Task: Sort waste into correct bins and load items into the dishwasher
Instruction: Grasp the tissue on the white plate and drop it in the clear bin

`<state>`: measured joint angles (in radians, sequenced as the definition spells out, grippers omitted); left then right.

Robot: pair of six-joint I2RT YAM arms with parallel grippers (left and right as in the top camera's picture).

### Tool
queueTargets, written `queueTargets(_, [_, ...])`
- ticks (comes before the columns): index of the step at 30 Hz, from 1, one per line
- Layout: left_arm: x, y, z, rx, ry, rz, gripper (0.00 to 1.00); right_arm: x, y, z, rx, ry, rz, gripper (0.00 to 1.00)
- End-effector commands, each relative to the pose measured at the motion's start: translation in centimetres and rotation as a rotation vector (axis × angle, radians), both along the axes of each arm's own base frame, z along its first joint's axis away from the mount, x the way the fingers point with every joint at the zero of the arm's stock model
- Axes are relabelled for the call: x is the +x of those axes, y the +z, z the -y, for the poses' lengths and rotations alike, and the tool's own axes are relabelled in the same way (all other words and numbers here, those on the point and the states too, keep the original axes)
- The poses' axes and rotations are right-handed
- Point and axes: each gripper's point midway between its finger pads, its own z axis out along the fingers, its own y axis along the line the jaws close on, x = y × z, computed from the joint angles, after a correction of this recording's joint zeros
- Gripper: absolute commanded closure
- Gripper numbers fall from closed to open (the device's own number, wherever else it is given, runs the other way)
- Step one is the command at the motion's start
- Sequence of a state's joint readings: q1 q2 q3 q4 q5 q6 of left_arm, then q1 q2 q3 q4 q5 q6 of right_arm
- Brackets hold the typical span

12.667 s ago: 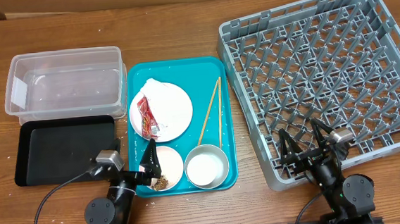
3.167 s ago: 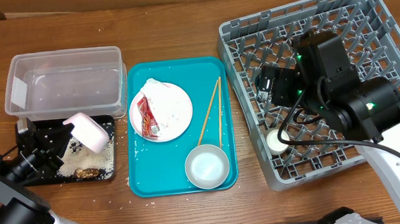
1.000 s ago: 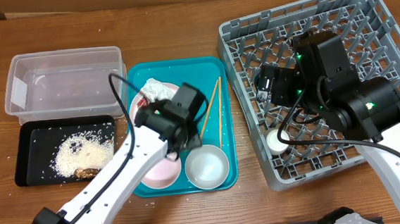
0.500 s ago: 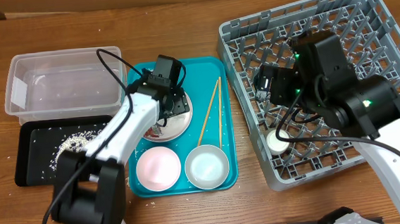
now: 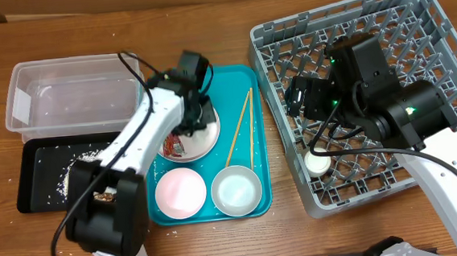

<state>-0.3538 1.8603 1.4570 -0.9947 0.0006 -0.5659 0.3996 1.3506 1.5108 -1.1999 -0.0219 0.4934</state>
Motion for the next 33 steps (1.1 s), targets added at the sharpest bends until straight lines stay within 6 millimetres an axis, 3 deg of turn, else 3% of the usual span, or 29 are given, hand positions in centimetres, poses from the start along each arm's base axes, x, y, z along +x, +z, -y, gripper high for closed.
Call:
queueTargets(1, [1.7, 9.5, -5.4, 0.162, 0.138, 0.200, 0.96, -0.1, 0.0, 0.0, 0.003, 0.000, -0.001, 0.00])
queueTargets(3, [1.6, 12.2, -9.8, 0.269, 0.267, 0.260, 0.96, -0.1, 0.1, 0.0, 0.004, 0.000, 0.001, 0.00])
queueTargets(5, [2.1, 12.7, -13.6, 0.287, 0.377, 0.279, 0.96, -0.1, 0.0, 0.0, 0.004, 0.000, 0.001, 0.00])
queueTargets(8, [3.6, 10.6, -17.2, 0.282, 0.473, 0.254, 0.94, -0.1, 0.0, 0.0, 0.003, 0.000, -0.001, 0.00])
queueTargets(9, [4.1, 10.0, -17.4, 0.271, 0.465, 0.248, 0.84, -0.1, 0.0, 0.0, 0.002, 0.000, -0.003, 0.00])
queueTargets(10, [5.1, 8.9, -16.9, 0.221, 0.396, 0.232, 0.65, -0.2, 0.0, 0.1, 0.001, 0.000, -0.006, 0.00])
queueTargets(12, [5.3, 8.2, -14.5, 0.075, 0.305, 0.188, 0.51, -0.3, -0.1, 0.1, -0.002, 0.000, -0.012, 0.00])
queueTargets(16, [4.2, 8.6, -9.7, -0.093, 0.211, 0.133, 0.48, -0.3, -0.1, 0.1, -0.002, 0.000, -0.011, 0.00])
queueTargets(19, [2.7, 7.8, -7.6, 0.008, 0.100, 0.096, 0.47, -0.3, -0.1, 0.1, -0.002, 0.000, -0.012, 0.00])
queueTargets(21, [1.7, 6.7, -7.2, 0.138, 0.042, 0.079, 0.42, -0.3, -0.2, 0.1, -0.003, 0.000, -0.013, 0.00])
queueTargets(25, [-0.3, 2.4, -6.4, 0.319, -0.049, 0.029, 0.28, -0.5, -0.3, 0.2, -0.006, 0.000, -0.021, 0.00])
queueTargets(29, [-1.2, -2.0, -6.7, 0.352, -0.049, -0.029, 0.28, -0.5, -0.3, 0.2, -0.006, -0.001, -0.022, 0.00])
queueTargets(33, [-1.3, -4.2, -8.2, 0.388, 0.028, -0.072, 0.36, -0.5, -0.3, 0.2, -0.006, -0.001, -0.022, 0.00])
